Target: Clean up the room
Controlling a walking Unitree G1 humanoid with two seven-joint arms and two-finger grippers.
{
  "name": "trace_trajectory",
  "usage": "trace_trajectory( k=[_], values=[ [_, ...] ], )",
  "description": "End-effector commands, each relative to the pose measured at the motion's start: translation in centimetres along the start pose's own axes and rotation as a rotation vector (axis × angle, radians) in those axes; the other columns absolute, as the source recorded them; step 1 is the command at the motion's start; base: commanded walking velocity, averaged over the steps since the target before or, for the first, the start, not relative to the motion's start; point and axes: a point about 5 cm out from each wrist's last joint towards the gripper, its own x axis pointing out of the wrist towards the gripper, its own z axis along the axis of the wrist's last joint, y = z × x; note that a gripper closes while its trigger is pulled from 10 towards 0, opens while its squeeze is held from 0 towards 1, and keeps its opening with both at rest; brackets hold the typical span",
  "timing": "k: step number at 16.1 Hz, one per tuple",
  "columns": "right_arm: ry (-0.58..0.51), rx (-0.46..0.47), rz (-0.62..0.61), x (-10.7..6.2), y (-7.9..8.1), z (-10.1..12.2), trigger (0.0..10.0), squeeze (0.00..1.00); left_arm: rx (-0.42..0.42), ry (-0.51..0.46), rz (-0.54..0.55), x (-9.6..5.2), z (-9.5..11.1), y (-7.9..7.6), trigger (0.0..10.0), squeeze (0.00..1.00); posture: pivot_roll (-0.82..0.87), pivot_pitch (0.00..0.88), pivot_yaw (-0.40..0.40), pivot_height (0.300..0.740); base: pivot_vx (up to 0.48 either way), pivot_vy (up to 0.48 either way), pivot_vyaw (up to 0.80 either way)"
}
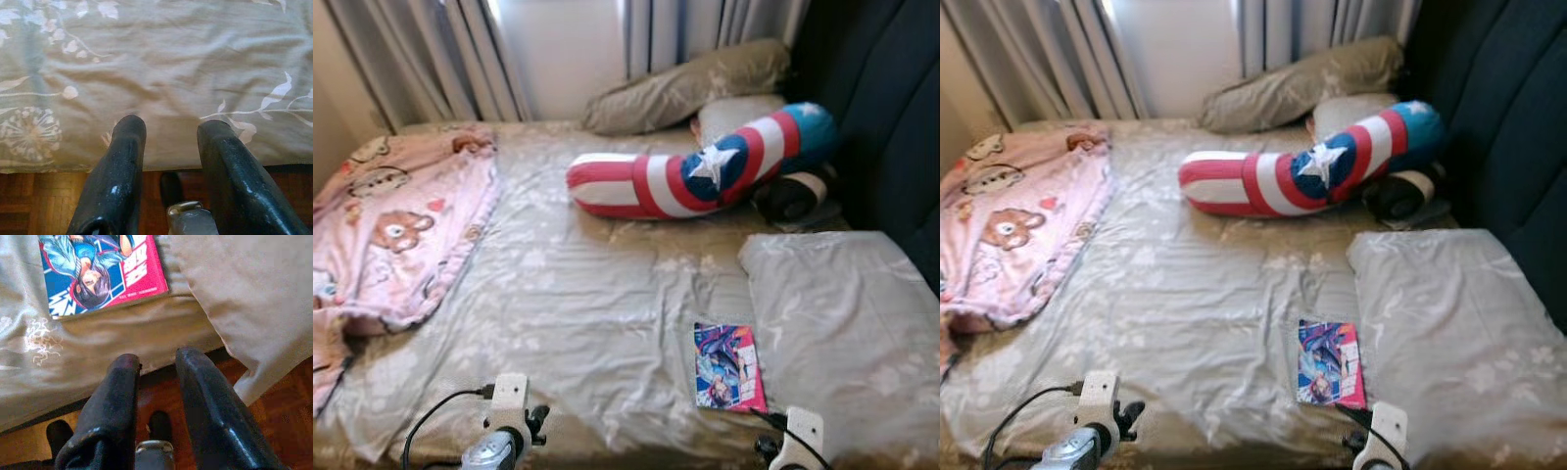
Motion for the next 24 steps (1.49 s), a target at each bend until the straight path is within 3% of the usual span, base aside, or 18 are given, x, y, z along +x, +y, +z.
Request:
trace_trajectory(
  k=[1, 2, 8, 14, 22, 24],
  values=[
    [0.028, -0.003, 0.004, -0.2, 0.2, -0.8, 10.0, 0.0, -0.002, 0.037, 0.017, -0.2, -0.7, 0.4, 10.0, 0.0, 0.02, 0.0, 0.021, 0.74, 0.0, 0.0, 0.0],
    [0.064, -0.054, 0.045, -0.3, 0.9, -1.6, 10.0, 0.0, -0.004, 0.061, 0.021, -0.4, -1.5, 0.4, 10.0, 0.0, 0.02, 0.0, 0.019, 0.74, 0.0, 0.0, 0.0],
    [0.062, -0.154, 0.07, -0.3, 1.1, -1.6, 10.0, 0.0, -0.03, 0.104, 0.039, -0.8, -2.9, 0.4, 10.0, 0.0, 0.02, 0.0, 0.004, 0.74, 0.0, 0.0, 0.34],
    [0.071, -0.154, 0.088, -0.4, 1.4, -1.9, 10.0, 0.0, -0.034, 0.128, 0.037, -1.0, -3.5, 0.6, 10.0, 0.0, 0.02, 0.0, 0.01, 0.74, 0.0, 0.0, 0.8],
    [0.084, -0.145, 0.061, -0.6, 1.0, -2.4, 10.0, 0.0, -0.063, 0.156, 0.067, -1.8, -4.4, 2.5, 10.0, 0.0, 0.02, 0.0, 0.018, 0.74, 0.0, 0.0, 0.0],
    [0.087, -0.163, 0.059, -0.6, 0.8, -2.5, 10.0, 0.0, -0.065, 0.157, 0.064, -1.6, -4.3, 2.0, 10.0, 0.0, 0.02, 0.0, 0.017, 0.74, 0.0, 0.135, 0.0]
  ],
)
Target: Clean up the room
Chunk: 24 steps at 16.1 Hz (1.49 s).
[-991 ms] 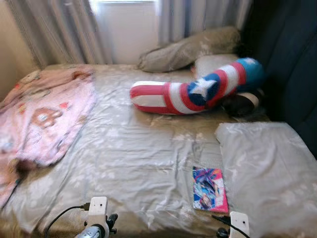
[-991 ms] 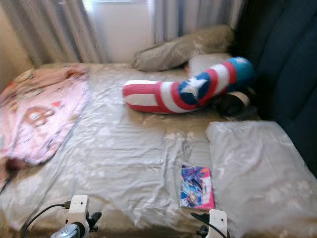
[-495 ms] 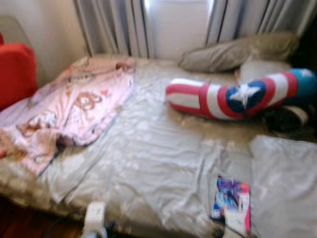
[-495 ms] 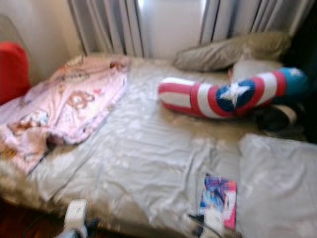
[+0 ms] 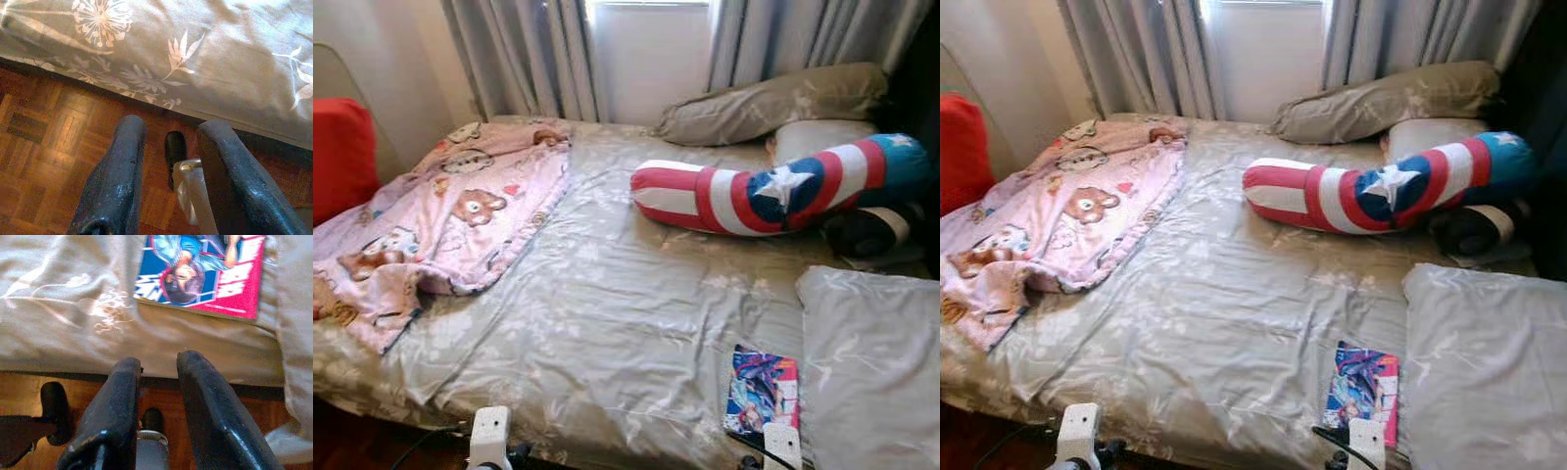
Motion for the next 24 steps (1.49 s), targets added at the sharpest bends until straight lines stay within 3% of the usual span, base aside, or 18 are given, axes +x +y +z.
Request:
trace_trajectory(
  k=[1, 4, 24],
  values=[
    [0.008, -0.017, -0.004, -0.04, -0.07, -0.19, 10.0, 0.0, -0.008, 0.025, 0.002, 0.04, -0.34, -0.31, 10.0, 0.0, 0.02, 0.0, 0.017, 0.74, 0.0, 0.274, 0.0],
    [0.006, -0.016, -0.002, -0.05, -0.06, -0.22, 10.0, 0.0, -0.011, 0.025, -0.004, 0.09, -0.34, -0.59, 10.0, 0.0, 0.02, 0.0, 0.017, 0.74, 0.0, 0.299, 0.53],
    [0.012, 0.0, -0.003, -0.13, -0.02, -0.57, 10.0, 0.0, -0.012, 0.019, -0.007, 0.06, -0.29, -0.47, 10.0, 0.0, 0.02, 0.0, 0.015, 0.74, 0.0, 0.319, 0.0]
  ],
)
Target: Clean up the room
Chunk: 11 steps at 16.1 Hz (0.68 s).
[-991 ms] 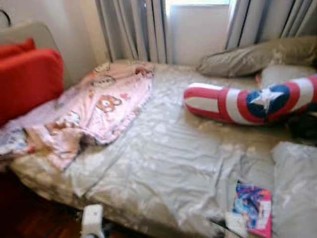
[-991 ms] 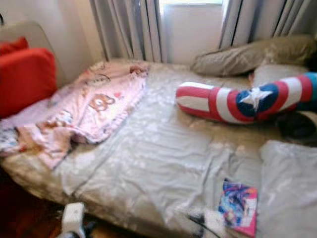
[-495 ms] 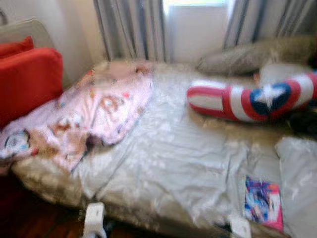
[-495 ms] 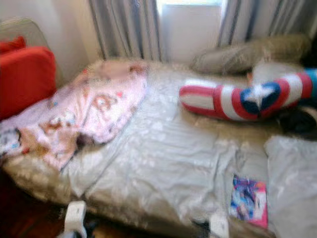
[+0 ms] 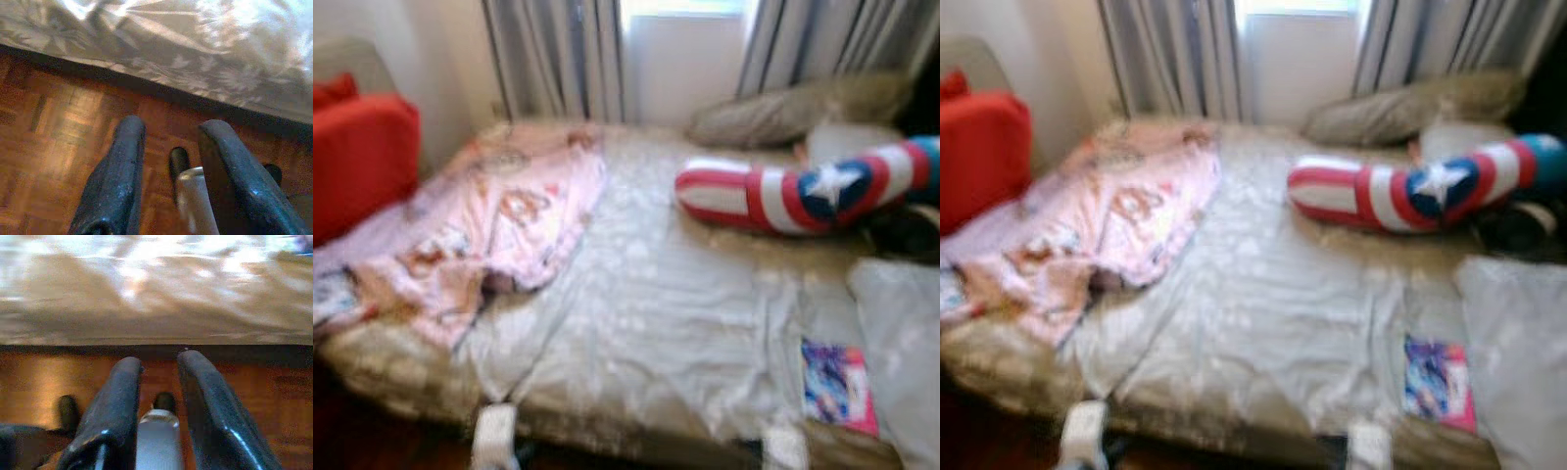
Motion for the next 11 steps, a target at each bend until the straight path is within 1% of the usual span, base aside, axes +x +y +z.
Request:
trace_trajectory(
  k=[1, 5, 11],
  values=[
    [0.004, -0.006, -0.023, -0.08, -0.87, -0.11, 10.0, 0.0, -0.002, 0.011, -0.011, 0.09, -0.1, -0.53, 10.0, 0.0, 0.02, 0.0, 0.014, 0.74, 0.0, 0.337, 0.0],
    [0.009, -0.009, -0.022, -0.12, -0.93, -0.28, 10.0, 0.0, -0.004, 0.011, -0.013, 0.1, -0.1, -0.58, 10.0, 0.0, 0.02, 0.0, 0.013, 0.74, 0.0, 0.337, 0.0],
    [0.015, -0.007, -0.019, -0.17, -0.94, -0.47, 10.0, 0.0, 0.0, 0.012, -0.01, 0.03, -0.11, -0.17, 10.0, 0.0, 0.02, 0.0, 0.015, 0.74, 0.0, 0.337, 0.0]
  ],
)
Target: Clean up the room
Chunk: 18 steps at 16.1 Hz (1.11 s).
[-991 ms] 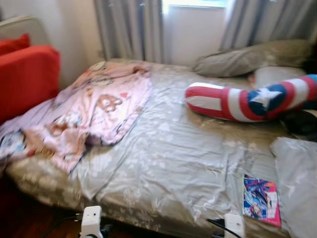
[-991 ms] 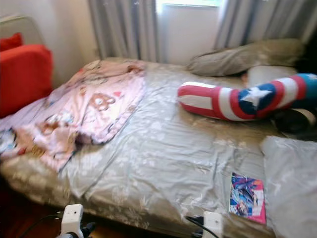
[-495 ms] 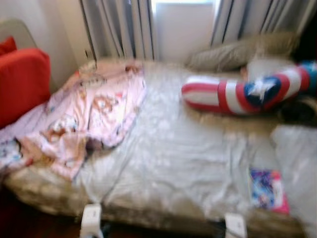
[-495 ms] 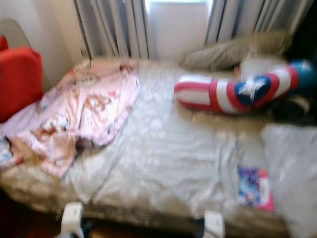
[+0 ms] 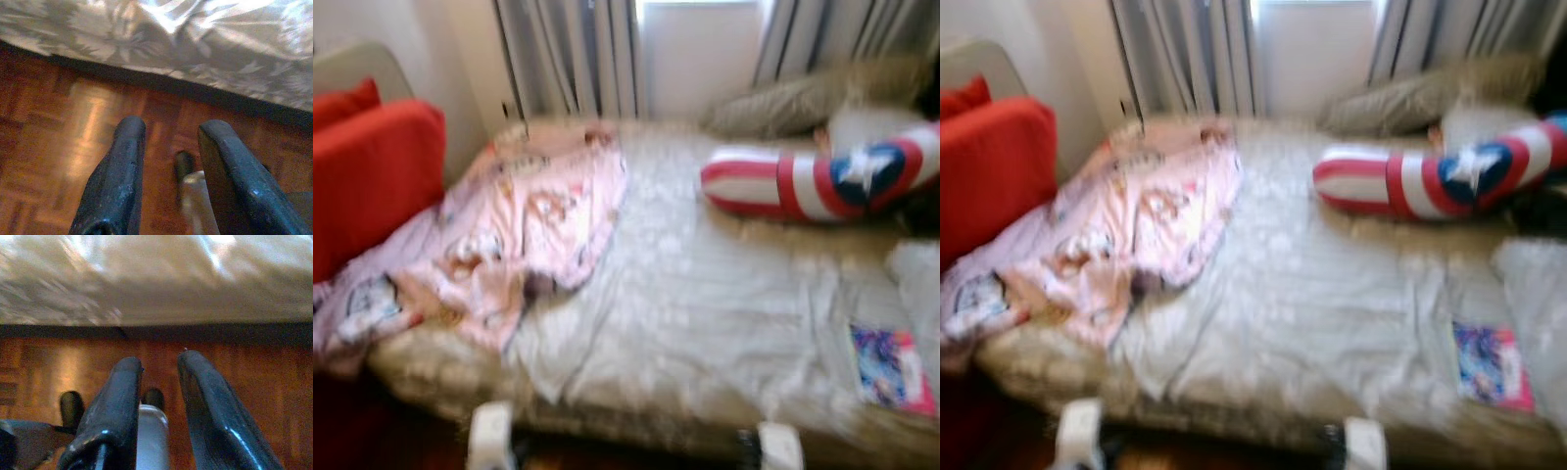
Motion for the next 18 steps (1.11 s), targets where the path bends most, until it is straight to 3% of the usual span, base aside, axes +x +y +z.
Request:
trace_trajectory(
  k=[1, 18],
  values=[
    [-0.015, 0.004, 0.013, 0.15, 0.58, 0.58, 10.0, 0.0, 0.01, 0.015, 0.018, -0.14, -0.11, 0.81, 10.0, 0.0, 0.02, 0.0, 0.015, 0.74, 0.0, 0.337, 0.0],
    [-0.009, -0.002, 0.023, 0.15, 0.67, 0.52, 10.0, 0.0, 0.005, 0.019, 0.014, -0.13, -0.27, 0.57, 10.0, 0.0, 0.02, 0.0, 0.008, 0.74, 0.0, 0.337, 0.0]
  ],
)
